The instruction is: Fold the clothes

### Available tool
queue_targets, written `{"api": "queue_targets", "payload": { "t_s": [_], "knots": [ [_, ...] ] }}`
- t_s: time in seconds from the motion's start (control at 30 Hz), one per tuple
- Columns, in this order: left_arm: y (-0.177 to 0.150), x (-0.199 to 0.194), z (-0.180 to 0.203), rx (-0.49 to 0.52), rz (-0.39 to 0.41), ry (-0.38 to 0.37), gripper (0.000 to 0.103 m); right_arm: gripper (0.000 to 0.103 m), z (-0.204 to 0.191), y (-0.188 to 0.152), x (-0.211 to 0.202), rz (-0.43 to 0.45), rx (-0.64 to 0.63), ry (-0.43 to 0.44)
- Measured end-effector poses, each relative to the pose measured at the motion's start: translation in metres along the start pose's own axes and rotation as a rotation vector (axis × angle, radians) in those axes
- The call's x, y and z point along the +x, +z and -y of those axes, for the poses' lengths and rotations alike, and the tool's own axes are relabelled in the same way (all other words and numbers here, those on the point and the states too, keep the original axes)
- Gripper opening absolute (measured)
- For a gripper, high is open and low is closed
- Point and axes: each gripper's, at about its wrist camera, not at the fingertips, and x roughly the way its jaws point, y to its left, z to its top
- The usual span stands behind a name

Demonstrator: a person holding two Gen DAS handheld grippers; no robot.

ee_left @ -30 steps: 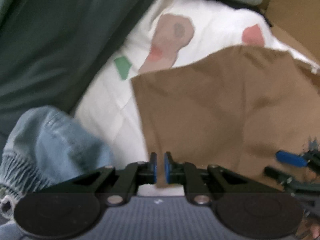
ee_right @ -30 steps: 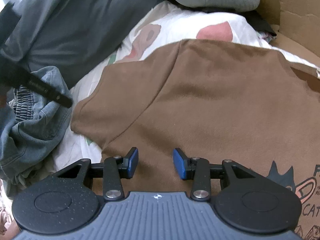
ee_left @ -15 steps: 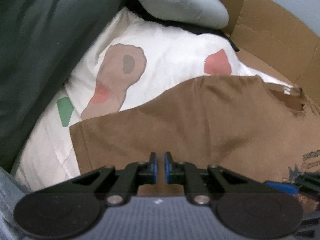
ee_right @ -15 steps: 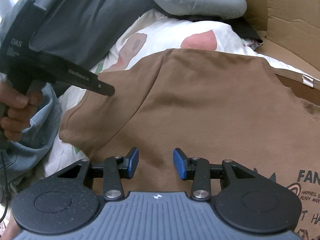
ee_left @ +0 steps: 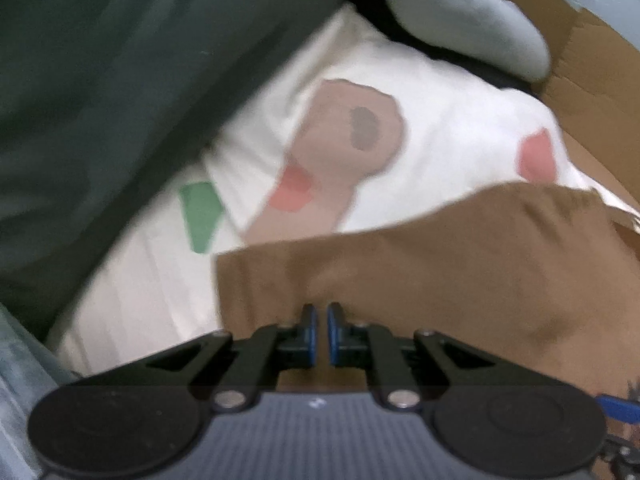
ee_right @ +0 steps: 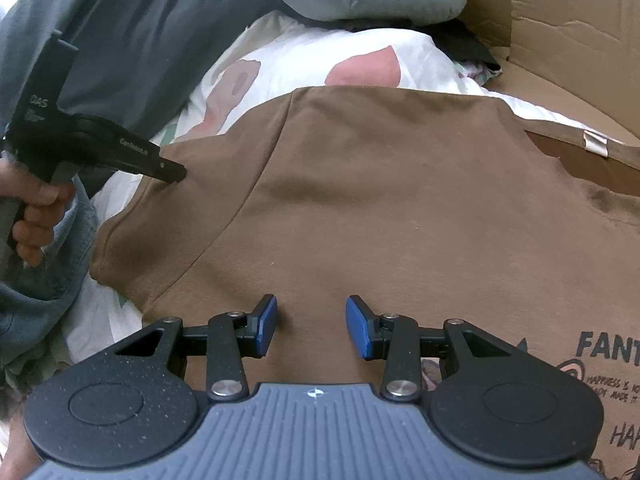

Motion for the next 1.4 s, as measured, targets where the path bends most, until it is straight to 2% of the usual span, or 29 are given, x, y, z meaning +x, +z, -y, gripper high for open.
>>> {"api": "queue_targets", "payload": {
  "t_s": [0.07, 0.2, 0.4, 0.53, 0.67, 0.87, 1.13, 1.2, 1.3, 1.4],
  "knots": [
    [0.003, 0.003, -0.009, -0.025, -0.011, 0.034, 0.013, 0.045, 0.003, 0.001, -0.002, 0.010, 0.008, -0.006],
    [0.004, 0.004, -0.020, -0.036, -0.020, 0.056, 0.012, 0.045, 0.020, 0.005, -0.006, 0.029, 0.037, -0.038],
    [0.005, -0.008, -0.029, -0.058, 0.013, 0.097, 0.012, 0.045, 0.053, 0.014, -0.009, 0.044, 0.087, -0.095],
    [0.005, -0.020, -0.028, -0.054, 0.035, 0.069, 0.013, 0.042, 0.065, 0.021, -0.009, 0.056, 0.072, -0.125],
    [0.010, -0.024, -0.016, 0.002, 0.048, 0.050, 0.013, 0.042, 0.083, 0.030, -0.009, 0.082, 0.105, -0.163],
    [0.009, -0.039, -0.009, -0.013, 0.063, 0.006, 0.016, 0.042, 0.111, 0.036, -0.025, 0.107, 0.167, -0.287],
    [-0.010, -0.069, -0.007, 0.028, 0.078, -0.081, 0.052, 0.042, 0.156, 0.035, -0.030, 0.079, 0.228, -0.417],
    [-0.014, -0.078, -0.009, 0.050, 0.076, -0.098, 0.055, 0.042, 0.162, 0.034, -0.027, 0.077, 0.228, -0.431],
    [-0.022, -0.089, -0.016, 0.029, 0.078, -0.094, 0.059, 0.042, 0.164, 0.034, -0.021, 0.084, 0.199, -0.426],
    [-0.027, -0.099, -0.022, 0.000, 0.081, -0.095, 0.059, 0.044, 0.166, 0.036, -0.016, 0.095, 0.177, -0.420]
  ]
}}
